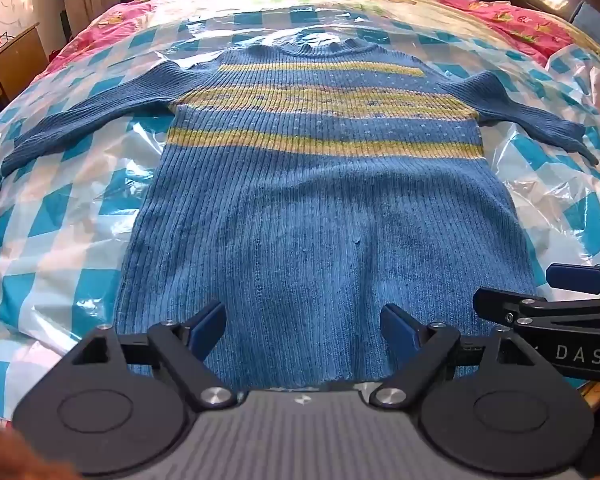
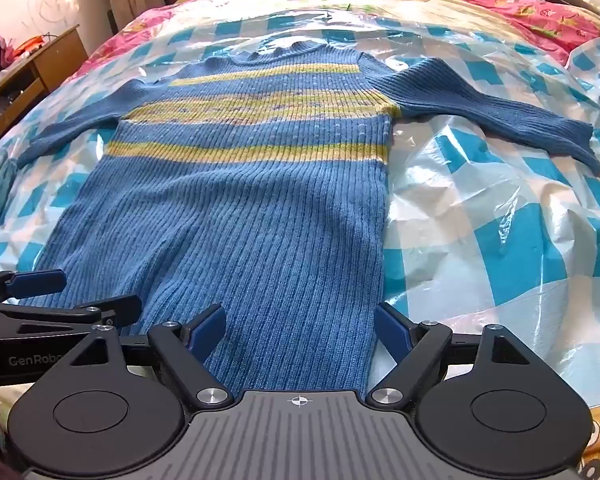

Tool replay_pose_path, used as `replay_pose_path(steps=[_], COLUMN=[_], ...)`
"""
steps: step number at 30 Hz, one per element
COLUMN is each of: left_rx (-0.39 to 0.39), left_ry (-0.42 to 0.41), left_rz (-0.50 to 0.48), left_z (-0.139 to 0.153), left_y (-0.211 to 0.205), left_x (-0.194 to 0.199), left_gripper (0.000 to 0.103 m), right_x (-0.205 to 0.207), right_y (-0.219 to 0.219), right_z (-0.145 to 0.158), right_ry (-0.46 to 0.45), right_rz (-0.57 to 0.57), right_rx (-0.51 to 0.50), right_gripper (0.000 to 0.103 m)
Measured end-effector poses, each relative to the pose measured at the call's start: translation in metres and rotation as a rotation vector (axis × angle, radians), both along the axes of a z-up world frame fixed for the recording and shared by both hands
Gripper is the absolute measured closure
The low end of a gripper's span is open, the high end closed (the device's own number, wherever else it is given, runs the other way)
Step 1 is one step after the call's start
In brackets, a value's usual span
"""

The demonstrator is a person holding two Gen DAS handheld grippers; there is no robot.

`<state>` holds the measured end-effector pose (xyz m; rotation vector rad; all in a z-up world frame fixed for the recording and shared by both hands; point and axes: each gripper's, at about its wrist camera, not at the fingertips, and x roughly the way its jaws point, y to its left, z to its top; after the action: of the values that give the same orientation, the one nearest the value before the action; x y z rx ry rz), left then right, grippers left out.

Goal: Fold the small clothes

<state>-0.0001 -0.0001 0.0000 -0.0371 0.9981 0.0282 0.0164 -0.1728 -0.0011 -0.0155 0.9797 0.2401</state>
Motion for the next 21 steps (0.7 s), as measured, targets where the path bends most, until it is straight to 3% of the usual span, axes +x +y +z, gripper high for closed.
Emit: replay_pose_path(steps=[21], left_rx=[-0.022], left_ry=[0.024], left_rz=[0.018], left_z=[-0.0075], left_y=[0.0044], left_x=[-0.0005], left_gripper=[0.015], right_x=[-0.0003], right_y=[0.0045], right_z=[-0.0032], right_ry=[0.004], right_rz=[0.008], right_rx=[-0.027], right_gripper=[0.02])
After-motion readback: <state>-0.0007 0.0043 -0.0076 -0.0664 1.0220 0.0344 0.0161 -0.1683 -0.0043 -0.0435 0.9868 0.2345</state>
